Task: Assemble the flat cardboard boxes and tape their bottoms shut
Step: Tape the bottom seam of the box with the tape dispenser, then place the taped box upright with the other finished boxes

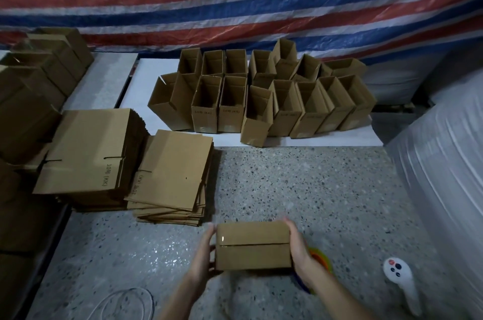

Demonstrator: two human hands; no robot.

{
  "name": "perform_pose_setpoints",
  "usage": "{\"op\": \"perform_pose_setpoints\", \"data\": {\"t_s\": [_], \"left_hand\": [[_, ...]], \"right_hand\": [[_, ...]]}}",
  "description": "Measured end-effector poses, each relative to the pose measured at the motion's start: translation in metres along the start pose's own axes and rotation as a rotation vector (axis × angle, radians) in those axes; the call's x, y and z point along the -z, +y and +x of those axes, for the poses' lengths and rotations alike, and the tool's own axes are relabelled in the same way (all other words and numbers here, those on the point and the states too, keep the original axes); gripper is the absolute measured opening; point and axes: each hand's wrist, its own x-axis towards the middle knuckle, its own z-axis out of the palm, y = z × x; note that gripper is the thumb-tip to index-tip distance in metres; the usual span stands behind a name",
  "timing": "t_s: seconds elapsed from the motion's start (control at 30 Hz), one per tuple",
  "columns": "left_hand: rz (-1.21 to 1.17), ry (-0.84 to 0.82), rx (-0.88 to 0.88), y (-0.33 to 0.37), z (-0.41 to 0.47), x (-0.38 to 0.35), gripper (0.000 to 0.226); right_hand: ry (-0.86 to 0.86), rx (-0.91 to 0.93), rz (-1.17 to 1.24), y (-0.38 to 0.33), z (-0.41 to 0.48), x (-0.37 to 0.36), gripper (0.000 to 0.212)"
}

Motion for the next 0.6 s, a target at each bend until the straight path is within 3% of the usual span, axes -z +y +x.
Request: {"op": "perform_pose_setpoints", "data": {"t_s": [0.1, 0.2, 0.3, 0.5, 0.6], "left_hand": [[-0.102, 0.005, -0.120, 0.029, 0.000, -0.009, 0.075], [-0.158, -0.040, -0.133, 0.058, 0.003, -0.020, 0.092], [-0.047, -0.090, -0.169, 0.073, 0.008, -0.031, 0.110], [0.157, -0.182, -0.436, 0.064, 0.027, -0.055, 0.076], [0.182, -0.121, -0.411, 0.048, 0.044, -0.066, 0.064]], "right_hand": [[-0.141, 0.141, 0.051, -0.021, 0.010, 0.012, 0.035], [-0.192, 0.293, 0.001, -0.040, 0.022, 0.031, 0.057], [-0.173, 0.382, -0.155, -0.053, 0.034, 0.040, 0.081], [0.086, 0.478, -0.551, -0.058, 0.049, 0.018, 0.077], [-0.143, 0.245, -0.375, -0.048, 0.052, 0.000, 0.094]]}}
